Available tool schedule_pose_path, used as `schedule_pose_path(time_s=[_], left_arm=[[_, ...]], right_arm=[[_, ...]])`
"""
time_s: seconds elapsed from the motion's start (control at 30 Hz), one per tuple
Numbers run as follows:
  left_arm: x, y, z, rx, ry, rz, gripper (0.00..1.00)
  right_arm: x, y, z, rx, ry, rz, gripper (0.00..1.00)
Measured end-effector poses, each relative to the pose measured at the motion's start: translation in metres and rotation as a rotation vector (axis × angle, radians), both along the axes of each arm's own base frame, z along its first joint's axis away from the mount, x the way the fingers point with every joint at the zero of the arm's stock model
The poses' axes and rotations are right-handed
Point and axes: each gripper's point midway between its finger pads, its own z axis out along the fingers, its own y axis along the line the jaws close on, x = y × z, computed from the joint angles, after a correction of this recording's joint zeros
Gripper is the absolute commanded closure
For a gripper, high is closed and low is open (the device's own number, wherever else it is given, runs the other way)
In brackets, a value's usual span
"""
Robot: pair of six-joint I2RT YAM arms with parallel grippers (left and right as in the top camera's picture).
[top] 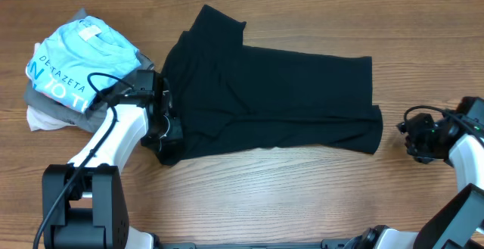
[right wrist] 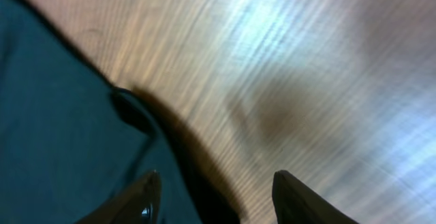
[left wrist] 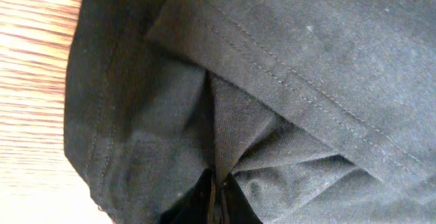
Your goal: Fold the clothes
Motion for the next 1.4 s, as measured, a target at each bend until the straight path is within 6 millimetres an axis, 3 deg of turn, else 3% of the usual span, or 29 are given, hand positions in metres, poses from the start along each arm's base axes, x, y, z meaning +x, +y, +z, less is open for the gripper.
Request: schedule_pose_path(time_s=[0.1, 0.23, 0.3, 0.37, 0.4, 0.57, 0.67, 0.77, 0.9, 1.07, 1.23, 1.4], left_arm=[[0.001, 0.002, 0.0, 0.012, -0.004, 0.001, 0.96], [0.002, 0.004, 0.0, 0.026, -0.008, 0.003, 0.96], [0.002, 0.006, 0.0, 0.033, -0.008, 0.004, 0.96], [0.002, 0.007, 0.0, 0.039, -0.008, 0.004, 0.96], [0.002, 0.007, 0.0, 0.041, -0.008, 0.005, 0.96], [0.002, 0.008, 0.0, 0.044, -0.009, 0.005, 0.95], [0.002, 0.008, 0.0, 0.044, -0.009, 0.005, 0.94], [0.002, 0.008, 0.0, 0.044, -0.008, 0.005, 0.94], [0.001, 0.008, -0.001, 0.045, -0.006, 0.005, 0.96], [0.001, 0.008, -0.001, 0.045, -0.005, 0.004, 0.96], [0.0, 0.008, -0.001, 0.044, -0.001, 0.004, 0.96], [0.0, 0.008, -0.001, 0.044, -0.001, 0.004, 0.96]], right_arm=[[0.014, 0.016, -0.002, -0.024, -0.049, 0.09, 0.35], [0.022, 0.05, -0.011, -0.053, -0.065, 0.232, 0.38], [0.023, 0.064, -0.015, -0.066, -0.052, 0.278, 0.41], [0.025, 0.07, -0.017, -0.076, -0.047, 0.3, 0.54], [0.026, 0.07, -0.017, -0.083, -0.048, 0.304, 0.58], [0.03, 0.066, -0.025, -0.091, -0.039, 0.281, 0.58], [0.031, 0.066, -0.031, -0.088, -0.028, 0.279, 0.51], [0.031, 0.062, -0.033, -0.1, -0.022, 0.273, 0.5], [0.034, 0.057, -0.028, -0.081, -0.041, 0.264, 0.5], [0.048, 0.062, -0.005, -0.023, -0.099, 0.301, 0.51], [0.041, 0.067, -0.006, 0.001, -0.068, 0.313, 0.52], [0.037, 0.059, -0.011, -0.038, -0.032, 0.288, 0.48]])
